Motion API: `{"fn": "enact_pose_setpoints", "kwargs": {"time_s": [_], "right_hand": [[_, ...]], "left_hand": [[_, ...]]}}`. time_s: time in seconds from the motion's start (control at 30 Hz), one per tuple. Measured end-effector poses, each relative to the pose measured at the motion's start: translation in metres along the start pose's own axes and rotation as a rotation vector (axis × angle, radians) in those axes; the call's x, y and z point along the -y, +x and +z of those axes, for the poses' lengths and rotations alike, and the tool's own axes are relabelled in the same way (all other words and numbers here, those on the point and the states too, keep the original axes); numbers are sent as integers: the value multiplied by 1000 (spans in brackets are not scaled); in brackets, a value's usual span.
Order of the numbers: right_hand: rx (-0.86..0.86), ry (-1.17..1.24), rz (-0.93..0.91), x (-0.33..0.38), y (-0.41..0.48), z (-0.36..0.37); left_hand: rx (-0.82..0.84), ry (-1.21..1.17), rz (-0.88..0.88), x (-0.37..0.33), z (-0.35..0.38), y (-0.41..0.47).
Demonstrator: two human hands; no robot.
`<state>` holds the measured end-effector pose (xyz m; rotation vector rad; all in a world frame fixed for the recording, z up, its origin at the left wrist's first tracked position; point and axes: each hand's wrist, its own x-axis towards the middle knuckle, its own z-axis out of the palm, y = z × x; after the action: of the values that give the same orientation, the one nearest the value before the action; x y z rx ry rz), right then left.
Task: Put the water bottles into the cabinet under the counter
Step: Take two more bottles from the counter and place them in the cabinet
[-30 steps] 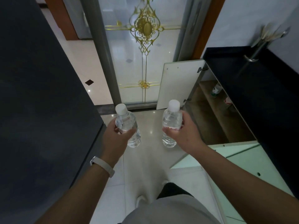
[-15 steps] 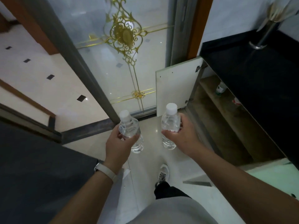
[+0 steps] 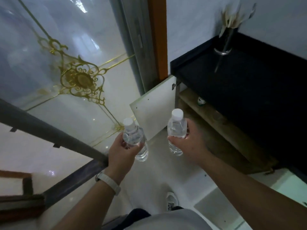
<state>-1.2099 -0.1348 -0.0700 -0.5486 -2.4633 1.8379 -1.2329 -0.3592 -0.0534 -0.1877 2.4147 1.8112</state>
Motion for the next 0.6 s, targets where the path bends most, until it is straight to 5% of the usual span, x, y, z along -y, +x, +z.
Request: {"fn": "enact_pose_setpoints", "kwargs": {"time_s": [0.6], "right_hand": [[-492, -56, 366, -5, 50, 4]], "left_hand": [[498, 168, 57, -5, 52, 174]]}}
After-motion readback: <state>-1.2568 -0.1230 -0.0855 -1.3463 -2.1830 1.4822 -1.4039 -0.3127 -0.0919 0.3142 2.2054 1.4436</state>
